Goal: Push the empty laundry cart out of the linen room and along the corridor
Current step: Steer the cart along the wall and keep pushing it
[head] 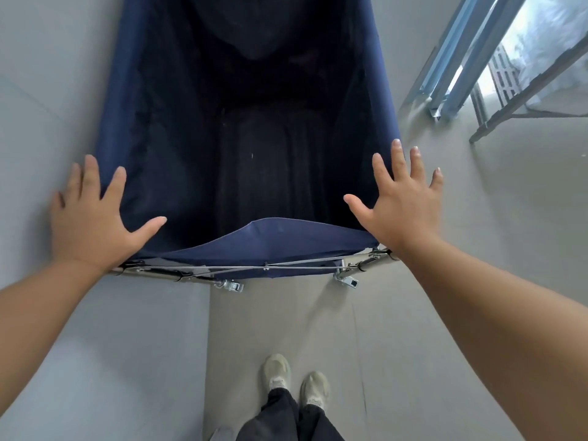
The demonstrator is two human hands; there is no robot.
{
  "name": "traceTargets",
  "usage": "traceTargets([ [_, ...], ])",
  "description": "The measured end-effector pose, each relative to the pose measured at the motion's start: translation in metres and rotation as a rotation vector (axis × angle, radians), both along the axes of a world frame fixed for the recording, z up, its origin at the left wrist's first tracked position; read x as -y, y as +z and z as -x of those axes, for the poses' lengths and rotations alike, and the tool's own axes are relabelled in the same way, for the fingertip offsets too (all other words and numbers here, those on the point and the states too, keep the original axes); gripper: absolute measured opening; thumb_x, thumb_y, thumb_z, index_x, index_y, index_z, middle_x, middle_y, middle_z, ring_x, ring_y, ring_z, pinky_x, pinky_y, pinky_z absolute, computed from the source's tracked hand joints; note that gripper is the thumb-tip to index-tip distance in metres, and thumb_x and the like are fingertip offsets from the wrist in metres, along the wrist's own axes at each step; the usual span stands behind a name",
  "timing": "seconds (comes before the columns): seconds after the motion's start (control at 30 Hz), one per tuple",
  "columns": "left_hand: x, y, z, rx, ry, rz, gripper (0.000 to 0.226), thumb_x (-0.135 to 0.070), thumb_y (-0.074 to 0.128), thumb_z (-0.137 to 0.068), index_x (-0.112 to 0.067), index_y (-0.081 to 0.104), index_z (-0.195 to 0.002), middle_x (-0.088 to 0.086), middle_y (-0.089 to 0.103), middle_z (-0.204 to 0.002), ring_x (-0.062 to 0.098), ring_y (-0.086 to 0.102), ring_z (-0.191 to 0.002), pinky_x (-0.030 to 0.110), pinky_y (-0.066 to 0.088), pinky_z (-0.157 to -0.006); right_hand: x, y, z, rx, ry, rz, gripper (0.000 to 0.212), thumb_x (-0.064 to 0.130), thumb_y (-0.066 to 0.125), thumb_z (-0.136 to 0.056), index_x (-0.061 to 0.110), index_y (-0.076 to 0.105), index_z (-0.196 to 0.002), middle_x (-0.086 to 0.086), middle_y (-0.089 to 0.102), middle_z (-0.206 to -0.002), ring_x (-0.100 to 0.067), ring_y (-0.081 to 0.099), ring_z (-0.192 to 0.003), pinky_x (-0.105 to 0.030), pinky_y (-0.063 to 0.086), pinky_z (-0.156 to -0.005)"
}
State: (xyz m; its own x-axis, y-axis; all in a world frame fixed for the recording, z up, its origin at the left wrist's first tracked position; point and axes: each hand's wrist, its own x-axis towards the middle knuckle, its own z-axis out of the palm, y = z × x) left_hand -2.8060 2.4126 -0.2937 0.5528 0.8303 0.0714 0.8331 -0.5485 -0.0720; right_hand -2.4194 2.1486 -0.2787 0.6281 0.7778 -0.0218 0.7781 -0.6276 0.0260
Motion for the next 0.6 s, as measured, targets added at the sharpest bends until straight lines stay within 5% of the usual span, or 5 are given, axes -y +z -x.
traceTargets([
  [0.6,0.0012,-0.0025,0.0014,-0.014,0.004,-0.062,0.104,-0.088,0.035,-0.075,-0.017,0.033,-0.151,0.026,0.020,-0.164,0.050,0.023,-0.148,0.067,0.028,-0.109,-0.0014,-0.0023,-0.0013,-0.028,-0.010,-0.053,0.085,0.075,0.039,-0.089,0.021,0.031,-0.155,-0.005,0.014,-0.170,-0.035,0.019,-0.154,-0.064,0.020,-0.117],
])
